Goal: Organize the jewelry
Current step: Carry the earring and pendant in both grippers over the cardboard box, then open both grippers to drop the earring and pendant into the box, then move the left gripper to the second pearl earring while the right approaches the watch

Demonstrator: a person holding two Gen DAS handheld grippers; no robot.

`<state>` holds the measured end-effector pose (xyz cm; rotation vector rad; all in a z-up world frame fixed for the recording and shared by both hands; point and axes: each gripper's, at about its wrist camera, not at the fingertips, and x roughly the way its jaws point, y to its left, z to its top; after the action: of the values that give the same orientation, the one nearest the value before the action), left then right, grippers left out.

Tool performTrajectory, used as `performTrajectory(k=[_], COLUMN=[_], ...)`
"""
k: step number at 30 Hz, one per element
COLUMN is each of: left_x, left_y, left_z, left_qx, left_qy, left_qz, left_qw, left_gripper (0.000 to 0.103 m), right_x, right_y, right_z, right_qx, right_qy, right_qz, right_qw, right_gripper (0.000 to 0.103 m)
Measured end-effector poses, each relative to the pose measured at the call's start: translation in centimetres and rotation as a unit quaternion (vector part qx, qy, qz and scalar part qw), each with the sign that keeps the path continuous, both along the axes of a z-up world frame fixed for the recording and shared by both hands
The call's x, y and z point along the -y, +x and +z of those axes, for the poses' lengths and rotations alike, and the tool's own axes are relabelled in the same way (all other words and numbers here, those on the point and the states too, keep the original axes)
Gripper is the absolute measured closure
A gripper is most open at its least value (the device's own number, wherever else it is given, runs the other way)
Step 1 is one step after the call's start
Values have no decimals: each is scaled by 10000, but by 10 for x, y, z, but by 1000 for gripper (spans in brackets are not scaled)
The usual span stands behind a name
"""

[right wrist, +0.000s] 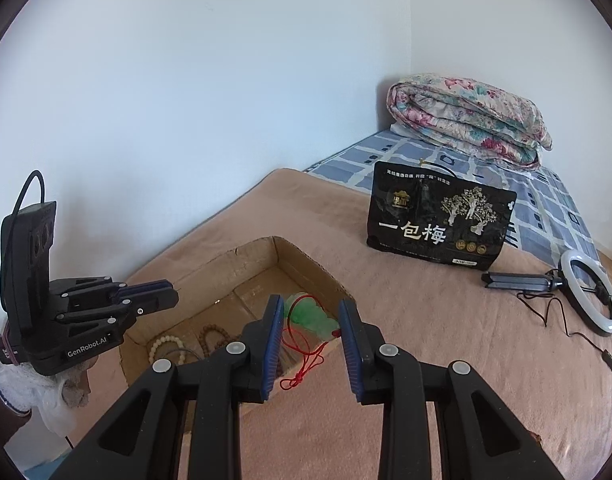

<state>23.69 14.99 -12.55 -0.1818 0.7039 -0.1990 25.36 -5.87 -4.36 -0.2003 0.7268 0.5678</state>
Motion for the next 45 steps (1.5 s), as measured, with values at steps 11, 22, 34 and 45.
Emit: performTrajectory(k=[11,22,34,45], left_x=[-18,-22,-21,-22], left_y=[25,34,32,25], left_z=[-18,-29,-33,-28], left_qx=[-210,-336,-334,-224], left_qy=[63,-2,154,229], left_qz=[134,142,156,369], left_qw=[9997,9993,9992,9988], left_gripper=[97,96,64,33], right_x=[-32,-39,-41,-36], right_y=[39,56,53,46], right_z=[-28,-51,-49,-40], right_qx=[-205,-411,-264,-42], right_qy=[-136,-193,-199,-342], right_qz=[18,-61,-213,-501], right_qw=[9997,9990,9992,9982], right_gripper=[75,75,23,0])
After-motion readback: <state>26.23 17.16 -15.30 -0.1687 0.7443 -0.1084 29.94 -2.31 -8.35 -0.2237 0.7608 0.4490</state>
